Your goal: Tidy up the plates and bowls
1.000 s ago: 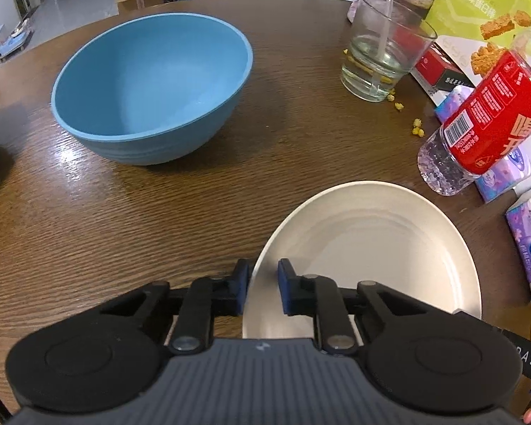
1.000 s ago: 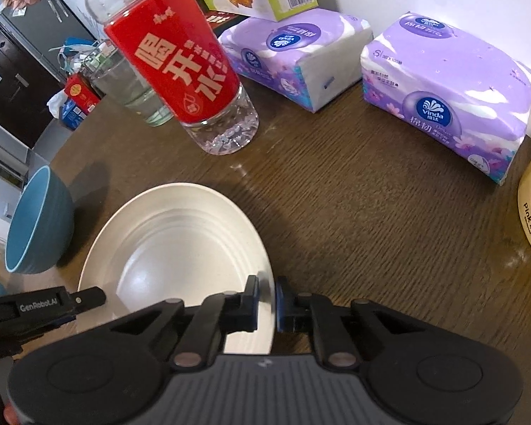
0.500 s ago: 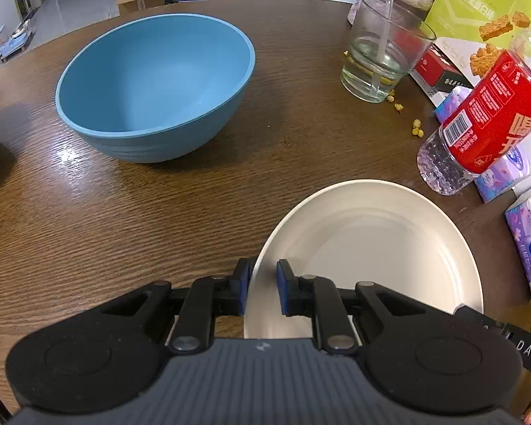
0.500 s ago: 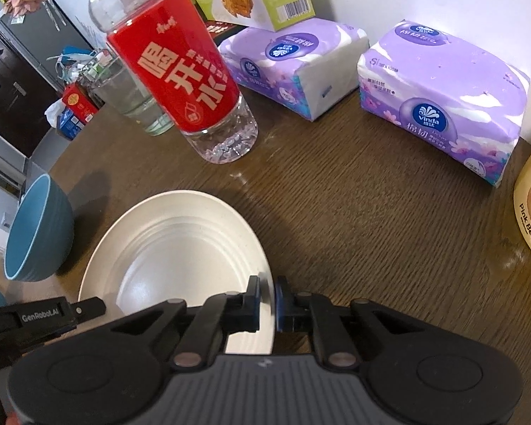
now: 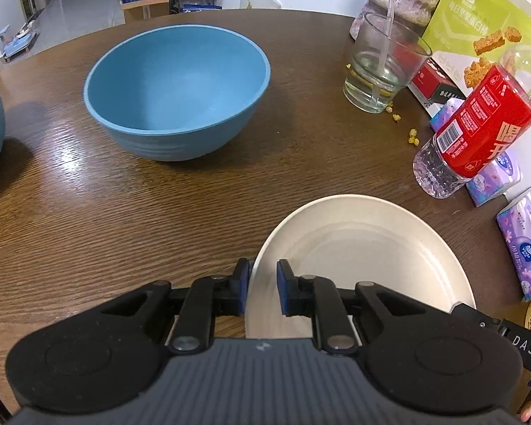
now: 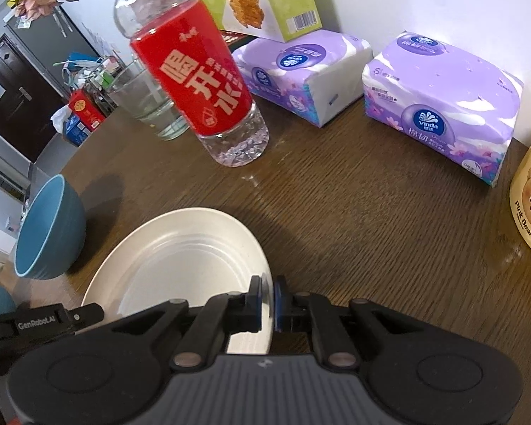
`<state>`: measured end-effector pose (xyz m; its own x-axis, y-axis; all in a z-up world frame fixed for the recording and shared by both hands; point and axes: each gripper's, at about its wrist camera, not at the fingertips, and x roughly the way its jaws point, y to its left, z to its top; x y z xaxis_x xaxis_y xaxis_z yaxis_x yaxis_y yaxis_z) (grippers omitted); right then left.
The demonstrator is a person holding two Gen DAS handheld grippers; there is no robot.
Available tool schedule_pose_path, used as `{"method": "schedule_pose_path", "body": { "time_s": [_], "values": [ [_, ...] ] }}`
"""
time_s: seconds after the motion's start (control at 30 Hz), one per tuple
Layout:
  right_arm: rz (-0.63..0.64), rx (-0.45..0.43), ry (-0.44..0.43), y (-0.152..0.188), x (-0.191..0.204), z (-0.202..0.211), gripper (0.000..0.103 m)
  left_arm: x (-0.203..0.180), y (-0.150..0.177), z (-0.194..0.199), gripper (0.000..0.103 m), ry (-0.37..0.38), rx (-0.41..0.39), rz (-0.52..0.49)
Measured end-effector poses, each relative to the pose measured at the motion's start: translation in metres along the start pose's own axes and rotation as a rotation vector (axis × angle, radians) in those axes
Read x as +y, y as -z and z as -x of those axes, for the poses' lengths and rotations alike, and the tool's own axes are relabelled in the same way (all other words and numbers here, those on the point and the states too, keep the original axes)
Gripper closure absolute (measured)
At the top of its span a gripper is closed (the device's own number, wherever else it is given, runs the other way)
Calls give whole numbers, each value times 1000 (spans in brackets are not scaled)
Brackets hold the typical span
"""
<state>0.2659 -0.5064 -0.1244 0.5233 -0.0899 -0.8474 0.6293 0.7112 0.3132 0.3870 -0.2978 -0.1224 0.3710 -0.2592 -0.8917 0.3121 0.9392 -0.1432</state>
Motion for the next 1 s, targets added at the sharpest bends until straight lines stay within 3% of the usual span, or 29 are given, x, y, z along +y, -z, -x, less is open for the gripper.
{"method": "schedule_pose_path", "body": {
  "time_s": [0.57, 1.0],
  "values": [
    [79, 7, -18, 24, 12, 5, 98, 19, 25, 16, 86, -40, -12, 3],
    [176, 134, 54, 19, 23, -2, 97, 19, 23, 5, 84, -89, 108, -26]
  ]
}}
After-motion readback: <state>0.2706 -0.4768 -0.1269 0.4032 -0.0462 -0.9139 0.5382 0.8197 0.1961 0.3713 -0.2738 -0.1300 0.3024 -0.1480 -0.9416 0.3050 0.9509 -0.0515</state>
